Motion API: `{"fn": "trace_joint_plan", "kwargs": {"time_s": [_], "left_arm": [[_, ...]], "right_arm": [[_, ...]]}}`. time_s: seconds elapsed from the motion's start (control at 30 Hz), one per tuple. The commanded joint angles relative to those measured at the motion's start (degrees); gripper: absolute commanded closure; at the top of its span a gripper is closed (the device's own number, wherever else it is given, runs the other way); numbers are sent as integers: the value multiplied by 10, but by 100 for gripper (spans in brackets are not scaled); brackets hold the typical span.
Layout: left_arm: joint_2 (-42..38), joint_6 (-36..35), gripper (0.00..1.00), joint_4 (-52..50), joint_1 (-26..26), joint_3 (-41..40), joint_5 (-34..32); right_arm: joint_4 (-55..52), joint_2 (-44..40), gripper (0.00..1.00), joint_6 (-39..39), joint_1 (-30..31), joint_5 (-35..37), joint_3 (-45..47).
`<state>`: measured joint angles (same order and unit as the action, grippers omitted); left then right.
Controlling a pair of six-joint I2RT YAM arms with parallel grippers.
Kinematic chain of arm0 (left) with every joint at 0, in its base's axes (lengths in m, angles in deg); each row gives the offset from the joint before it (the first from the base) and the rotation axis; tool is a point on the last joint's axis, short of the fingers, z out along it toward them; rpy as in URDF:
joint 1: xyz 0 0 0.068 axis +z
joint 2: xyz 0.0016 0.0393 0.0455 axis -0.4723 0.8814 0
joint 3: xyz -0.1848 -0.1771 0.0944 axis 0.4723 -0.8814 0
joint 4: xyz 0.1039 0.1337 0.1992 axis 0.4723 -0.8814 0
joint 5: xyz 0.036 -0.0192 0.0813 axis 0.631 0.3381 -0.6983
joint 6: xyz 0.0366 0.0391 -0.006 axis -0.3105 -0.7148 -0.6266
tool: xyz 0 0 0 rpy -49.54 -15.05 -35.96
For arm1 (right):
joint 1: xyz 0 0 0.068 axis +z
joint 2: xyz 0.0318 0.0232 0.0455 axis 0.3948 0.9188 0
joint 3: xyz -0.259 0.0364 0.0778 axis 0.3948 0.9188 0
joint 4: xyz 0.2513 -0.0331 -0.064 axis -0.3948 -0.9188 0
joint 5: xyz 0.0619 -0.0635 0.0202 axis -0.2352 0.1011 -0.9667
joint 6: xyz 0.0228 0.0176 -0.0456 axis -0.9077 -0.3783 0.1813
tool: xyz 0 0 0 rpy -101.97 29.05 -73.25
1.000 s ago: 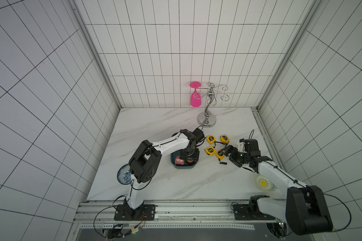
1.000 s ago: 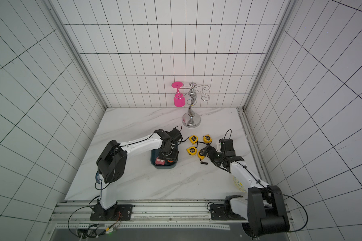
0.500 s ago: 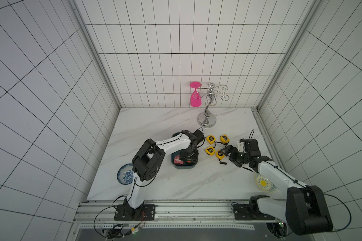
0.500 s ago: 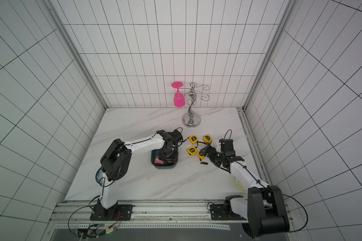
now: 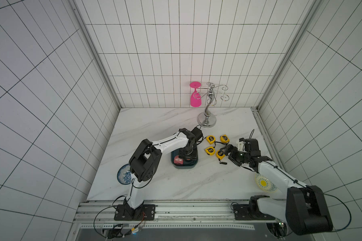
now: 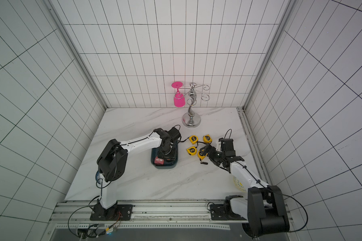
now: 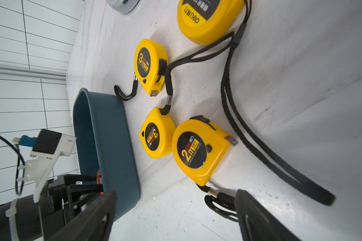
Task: Take the tape measure out of the storage box
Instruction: Pick up the tape measure from the storage box, then place the tape measure at the center of the board.
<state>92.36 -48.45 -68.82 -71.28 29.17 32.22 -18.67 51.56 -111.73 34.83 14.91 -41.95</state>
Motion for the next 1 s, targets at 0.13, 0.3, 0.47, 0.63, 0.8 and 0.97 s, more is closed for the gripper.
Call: {"fn": "trace_joint_plan", "kwargs": {"time_s": [0.13,0.3,0.47,0.63,0.8,0.97], "left_arm": [[-102,67,100,23,24,-3,-19],[-133,112,100,45,24,14,-2],[-143,155,100,75,24,35,17],[-146,192,100,107,21,68,39],[-139,218,100,111,13,111,42],[-144,255,100,138,9,117,69]], "right_arm": [[41,-18,8,-6,11,-19,-9],[79,-16,8,-12,56,-7,-14],[133,-14,8,-21,111,15,-18],[186,-18,8,-21,154,30,-24],[240,-33,7,-20,189,60,-22],[299,-53,7,-17,210,94,-11]]}}
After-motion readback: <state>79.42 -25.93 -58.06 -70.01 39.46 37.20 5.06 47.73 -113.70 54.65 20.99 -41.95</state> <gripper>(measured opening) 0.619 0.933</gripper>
